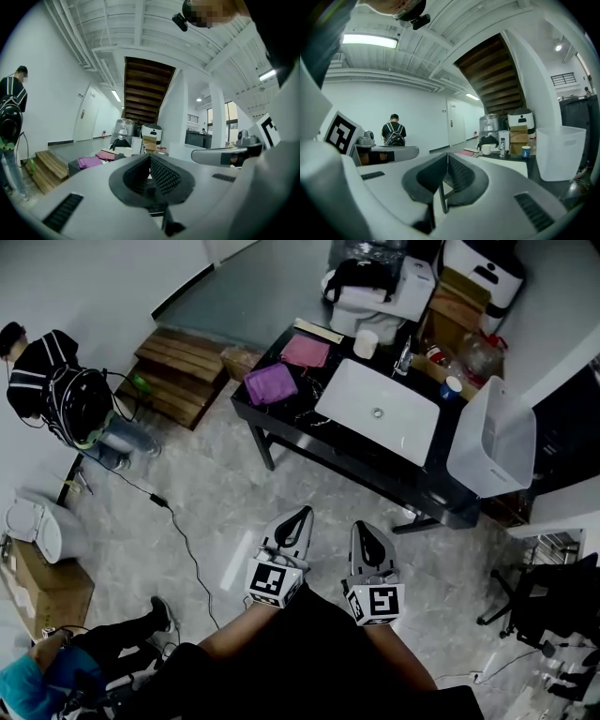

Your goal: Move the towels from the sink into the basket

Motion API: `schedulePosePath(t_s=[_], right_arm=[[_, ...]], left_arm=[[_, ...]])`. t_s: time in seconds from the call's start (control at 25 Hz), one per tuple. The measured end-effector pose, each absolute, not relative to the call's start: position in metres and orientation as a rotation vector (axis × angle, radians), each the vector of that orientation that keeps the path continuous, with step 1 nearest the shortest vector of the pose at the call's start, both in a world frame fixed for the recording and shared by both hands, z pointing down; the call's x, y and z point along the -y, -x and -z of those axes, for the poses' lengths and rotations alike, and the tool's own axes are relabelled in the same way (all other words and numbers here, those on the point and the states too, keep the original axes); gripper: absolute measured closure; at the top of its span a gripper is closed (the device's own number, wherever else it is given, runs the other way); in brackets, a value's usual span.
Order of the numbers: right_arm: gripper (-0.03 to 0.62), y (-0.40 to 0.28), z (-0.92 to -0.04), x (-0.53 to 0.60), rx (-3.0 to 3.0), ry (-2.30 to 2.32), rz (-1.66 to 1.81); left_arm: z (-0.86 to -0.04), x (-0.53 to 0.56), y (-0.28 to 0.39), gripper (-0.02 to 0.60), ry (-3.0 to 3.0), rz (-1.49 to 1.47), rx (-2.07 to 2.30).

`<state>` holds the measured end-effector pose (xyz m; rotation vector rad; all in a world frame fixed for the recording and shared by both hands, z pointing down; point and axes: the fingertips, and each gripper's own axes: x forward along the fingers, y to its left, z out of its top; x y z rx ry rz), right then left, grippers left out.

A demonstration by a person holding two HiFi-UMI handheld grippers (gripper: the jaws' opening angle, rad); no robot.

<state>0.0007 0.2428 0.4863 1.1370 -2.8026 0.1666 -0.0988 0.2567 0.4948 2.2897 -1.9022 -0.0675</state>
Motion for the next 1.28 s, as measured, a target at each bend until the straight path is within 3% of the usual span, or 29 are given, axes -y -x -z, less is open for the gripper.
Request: schedulePosePath(t_s=[0.28,0.48,1.28], right_arm=[[0.576,0.097,-0.464,-0.215,2.877,-0.936,-0.010],[0.576,0.149,-0.466,-0.203,2.914,-0.826,-0.086],[0.574,0.235,-0.499,-0.120,2.878,-0.766,-0.220]], left_arm=[[-0.489,-0.214,0.175,0.569,-2.268,0.070,1.920],[-0.493,-0.201,0.219,0.569,-2.244,0.084,1.917],[-0.511,-0.157,0.313,0.569,-2.113,0.105,2.048]])
